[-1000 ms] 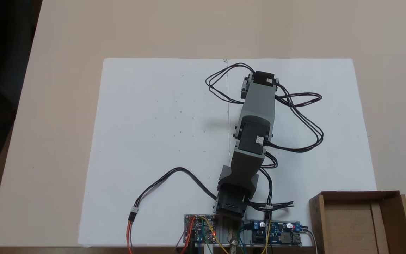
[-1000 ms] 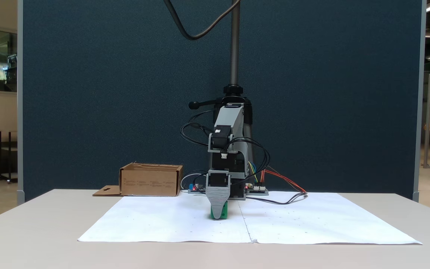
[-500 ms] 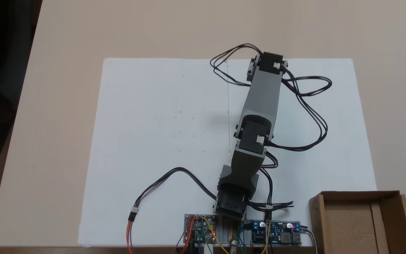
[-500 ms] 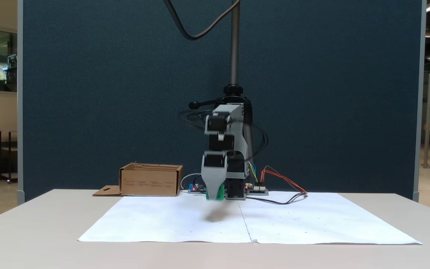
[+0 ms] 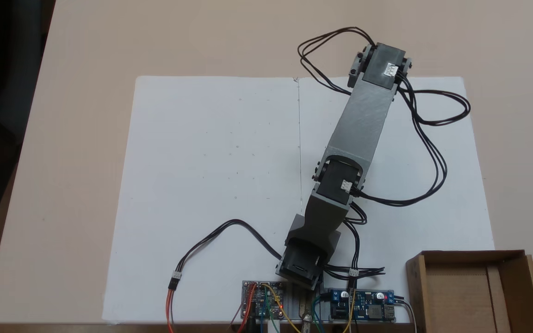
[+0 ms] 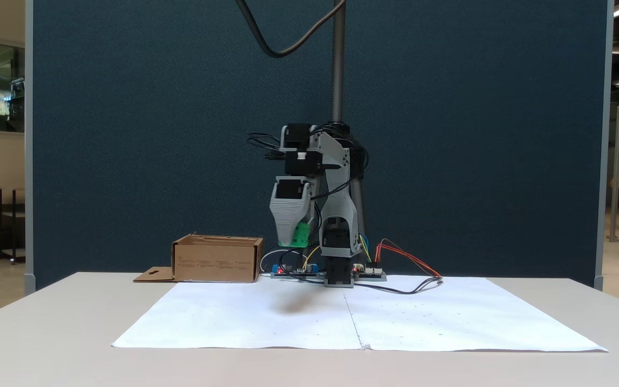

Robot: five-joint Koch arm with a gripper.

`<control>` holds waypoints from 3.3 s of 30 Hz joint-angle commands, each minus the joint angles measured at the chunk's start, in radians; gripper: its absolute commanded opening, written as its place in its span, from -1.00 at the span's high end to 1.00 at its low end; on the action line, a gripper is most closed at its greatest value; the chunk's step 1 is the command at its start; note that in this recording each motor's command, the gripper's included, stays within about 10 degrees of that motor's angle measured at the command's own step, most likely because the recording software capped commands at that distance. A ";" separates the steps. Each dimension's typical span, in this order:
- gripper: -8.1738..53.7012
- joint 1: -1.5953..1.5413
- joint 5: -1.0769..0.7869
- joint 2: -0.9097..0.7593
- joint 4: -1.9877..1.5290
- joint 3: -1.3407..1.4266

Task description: Grasp a green dice and put it in the bin.

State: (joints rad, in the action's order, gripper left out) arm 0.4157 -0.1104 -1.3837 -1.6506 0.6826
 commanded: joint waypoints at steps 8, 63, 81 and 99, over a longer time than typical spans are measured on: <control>0.35 0.368 -0.003 -0.063 0.043 -0.106; -0.54 0.934 0.035 -0.189 0.272 -0.078; -0.69 -0.229 0.166 -0.284 0.272 -0.077; -0.63 -0.465 -0.006 -0.561 0.807 0.793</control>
State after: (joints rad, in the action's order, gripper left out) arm -0.0414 -0.0215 -1.8929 -0.9649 1.4834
